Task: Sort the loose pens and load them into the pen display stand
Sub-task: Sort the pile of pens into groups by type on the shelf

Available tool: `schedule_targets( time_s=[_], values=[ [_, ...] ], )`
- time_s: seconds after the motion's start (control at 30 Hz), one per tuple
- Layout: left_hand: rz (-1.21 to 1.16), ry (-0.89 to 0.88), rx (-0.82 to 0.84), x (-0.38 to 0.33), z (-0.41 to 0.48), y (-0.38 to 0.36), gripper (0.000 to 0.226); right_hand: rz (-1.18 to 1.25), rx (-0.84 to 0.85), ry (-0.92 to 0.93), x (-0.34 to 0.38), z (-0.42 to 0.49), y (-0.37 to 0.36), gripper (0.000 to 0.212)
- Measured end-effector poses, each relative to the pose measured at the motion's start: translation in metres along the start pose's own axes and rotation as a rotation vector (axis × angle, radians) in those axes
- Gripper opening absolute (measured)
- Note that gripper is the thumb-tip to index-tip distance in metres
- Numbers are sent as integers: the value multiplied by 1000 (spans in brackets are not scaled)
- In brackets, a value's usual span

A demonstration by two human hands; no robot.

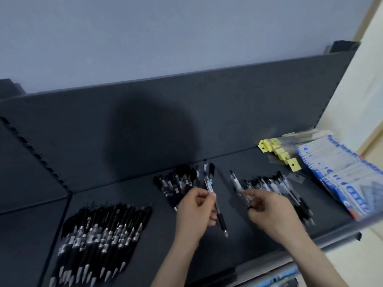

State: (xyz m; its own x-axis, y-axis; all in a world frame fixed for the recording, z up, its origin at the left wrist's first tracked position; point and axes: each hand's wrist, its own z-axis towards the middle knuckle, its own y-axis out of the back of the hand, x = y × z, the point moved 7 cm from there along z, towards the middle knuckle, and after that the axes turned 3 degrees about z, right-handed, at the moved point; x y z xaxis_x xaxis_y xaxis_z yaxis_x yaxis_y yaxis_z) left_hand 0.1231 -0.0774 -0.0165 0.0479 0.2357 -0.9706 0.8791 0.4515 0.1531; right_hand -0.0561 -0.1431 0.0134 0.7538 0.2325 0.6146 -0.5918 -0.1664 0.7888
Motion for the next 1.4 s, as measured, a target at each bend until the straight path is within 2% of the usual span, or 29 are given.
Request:
schedule_targets(
  time_s=[0.1, 0.23, 0.57, 0.77, 0.9, 1.03, 1.3, 1.4],
  values=[
    [54, 8, 105, -6, 0, -41, 11, -28, -83, -72, -29, -9, 34, 46],
    [107, 34, 199, -12, 5, -90, 11, -105, -109, -110, -52, -10, 60, 44],
    [284, 73, 177, -13, 23, -130, 16, -159, -60, -137, -78, 2, 71, 36],
    [332, 41, 188, -13, 18, -128, 25, -124, -74, -120, -79, 5, 72, 34],
    [361, 8, 155, -16, 15, -122, 21, -100, -79, -98, -72, 6, 71, 29],
    [351, 5, 142, -12, 12, -110, 12, -61, -72, -60, -54, 7, 62, 33],
    [380, -56, -3, 3, 8, -41, 9, -23, 28, 127, 10, 20, 7, 31],
    [354, -51, -69, 9, 6, -12, 7, -18, 71, 145, 28, 34, -18, 30]
  ],
)
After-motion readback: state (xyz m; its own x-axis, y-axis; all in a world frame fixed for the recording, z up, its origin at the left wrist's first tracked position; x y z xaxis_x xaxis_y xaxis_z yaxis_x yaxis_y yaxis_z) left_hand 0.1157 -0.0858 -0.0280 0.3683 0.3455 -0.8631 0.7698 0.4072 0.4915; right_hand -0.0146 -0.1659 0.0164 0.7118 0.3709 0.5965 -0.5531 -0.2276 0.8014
